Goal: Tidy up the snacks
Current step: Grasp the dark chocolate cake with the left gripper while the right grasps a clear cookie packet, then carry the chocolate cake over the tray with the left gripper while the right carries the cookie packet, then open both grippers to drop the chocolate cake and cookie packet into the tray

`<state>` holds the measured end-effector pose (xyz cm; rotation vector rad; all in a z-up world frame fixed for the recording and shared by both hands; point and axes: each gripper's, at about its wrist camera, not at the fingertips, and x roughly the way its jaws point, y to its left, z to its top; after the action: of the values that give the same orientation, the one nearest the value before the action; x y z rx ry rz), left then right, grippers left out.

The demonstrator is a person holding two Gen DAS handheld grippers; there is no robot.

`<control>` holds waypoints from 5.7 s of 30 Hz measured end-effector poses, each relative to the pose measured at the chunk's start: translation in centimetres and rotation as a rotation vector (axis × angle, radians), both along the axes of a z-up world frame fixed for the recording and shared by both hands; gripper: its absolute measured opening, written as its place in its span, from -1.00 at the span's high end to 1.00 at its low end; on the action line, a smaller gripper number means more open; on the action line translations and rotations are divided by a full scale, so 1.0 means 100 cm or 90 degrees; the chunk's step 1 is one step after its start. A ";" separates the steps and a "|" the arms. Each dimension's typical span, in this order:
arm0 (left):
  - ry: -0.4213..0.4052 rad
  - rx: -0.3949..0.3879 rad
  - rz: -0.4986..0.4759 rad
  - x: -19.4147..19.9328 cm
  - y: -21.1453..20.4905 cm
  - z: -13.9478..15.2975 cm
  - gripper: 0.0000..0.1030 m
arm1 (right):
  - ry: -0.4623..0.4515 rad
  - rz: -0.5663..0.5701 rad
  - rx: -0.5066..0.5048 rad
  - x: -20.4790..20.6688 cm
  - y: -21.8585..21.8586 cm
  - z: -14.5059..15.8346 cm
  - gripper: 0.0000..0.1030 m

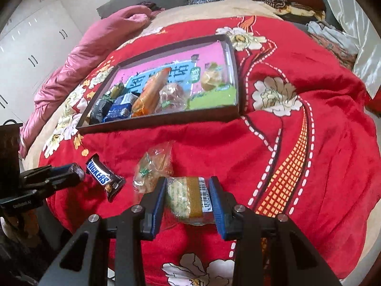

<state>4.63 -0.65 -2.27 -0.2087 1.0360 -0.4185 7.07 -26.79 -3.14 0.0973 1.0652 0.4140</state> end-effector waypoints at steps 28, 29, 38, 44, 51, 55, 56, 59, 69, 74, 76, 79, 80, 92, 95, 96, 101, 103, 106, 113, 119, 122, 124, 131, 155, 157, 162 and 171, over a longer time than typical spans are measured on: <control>-0.034 -0.029 0.033 0.002 0.015 0.017 0.28 | -0.057 -0.043 0.067 -0.002 -0.024 0.026 0.32; -0.039 -0.028 0.036 0.003 0.016 0.019 0.28 | -0.071 -0.040 0.068 -0.003 -0.024 0.030 0.32; -0.068 -0.028 0.063 0.012 0.024 0.031 0.28 | -0.177 0.009 0.081 0.003 0.000 0.050 0.32; -0.090 -0.020 0.080 0.020 0.024 0.038 0.28 | -0.210 0.036 0.059 0.011 0.017 0.052 0.32; -0.108 -0.014 0.094 0.032 0.024 0.043 0.28 | -0.225 0.026 0.072 0.021 0.015 0.052 0.32; -0.114 -0.014 0.099 0.039 0.021 0.044 0.28 | -0.233 0.019 0.078 0.029 0.014 0.052 0.32; -0.115 -0.012 0.100 0.041 0.021 0.045 0.28 | -0.233 0.018 0.079 0.030 0.014 0.052 0.32; -0.118 -0.010 0.105 0.046 0.020 0.044 0.28 | -0.234 0.013 0.083 0.037 0.013 0.050 0.32; -0.118 0.003 0.113 0.061 0.016 0.037 0.28 | -0.236 -0.008 0.102 0.051 0.005 0.049 0.32; -0.114 0.008 0.112 0.068 0.011 0.033 0.28 | -0.237 -0.008 0.098 0.059 0.006 0.048 0.32; -0.111 0.009 0.111 0.072 0.009 0.030 0.28 | -0.234 -0.008 0.094 0.061 0.007 0.046 0.32; -0.110 0.012 0.108 0.076 0.005 0.027 0.28 | -0.225 -0.013 0.090 0.067 0.006 0.041 0.32; -0.109 0.014 0.107 0.078 0.004 0.026 0.28 | -0.223 -0.014 0.090 0.068 0.005 0.040 0.32; -0.091 0.027 0.105 0.093 0.001 0.014 0.28 | -0.225 -0.003 0.064 0.076 0.014 0.035 0.32; -0.088 0.028 0.104 0.095 0.000 0.012 0.28 | -0.226 0.003 0.059 0.077 0.017 0.035 0.32; -0.087 0.029 0.103 0.096 0.000 0.012 0.28 | -0.226 0.004 0.058 0.077 0.017 0.034 0.32; -0.085 0.033 0.098 0.099 -0.003 0.009 0.28 | -0.220 0.011 0.047 0.079 0.021 0.031 0.32; -0.085 0.032 0.096 0.100 -0.003 0.009 0.28 | -0.218 0.013 0.046 0.080 0.021 0.029 0.32; -0.085 0.032 0.096 0.102 -0.004 0.008 0.28 | -0.214 0.016 0.041 0.081 0.023 0.027 0.32; -0.082 0.028 0.088 0.104 -0.008 0.007 0.28 | -0.202 0.016 0.030 0.084 0.024 0.021 0.32; -0.081 0.030 0.082 0.105 -0.012 0.006 0.28 | -0.192 0.012 0.022 0.086 0.023 0.016 0.32; -0.080 0.030 0.081 0.106 -0.012 0.005 0.28 | -0.191 0.012 0.021 0.086 0.023 0.015 0.32; -0.081 0.031 0.080 0.107 -0.013 0.005 0.28 | -0.193 0.013 0.021 0.086 0.023 0.015 0.32; -0.083 0.034 0.082 0.107 -0.013 0.005 0.27 | -0.198 0.015 0.016 0.086 0.024 0.015 0.31; -0.081 0.035 0.084 0.104 -0.010 0.007 0.04 | -0.232 0.019 0.023 0.072 0.021 0.031 -0.11; -0.080 0.035 0.082 0.103 -0.011 0.008 0.02 | -0.237 0.022 0.022 0.070 0.022 0.033 -0.15; -0.082 0.032 0.081 0.102 -0.012 0.010 -0.12 | -0.249 0.029 0.021 0.064 0.023 0.038 -0.18; -0.091 0.037 0.084 0.097 -0.012 0.017 -0.32 | -0.258 0.031 0.020 0.056 0.021 0.043 -0.20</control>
<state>14.37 -1.81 -0.61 -0.1903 0.8869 -0.2794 12.62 -24.73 1.16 0.0139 0.6621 0.4717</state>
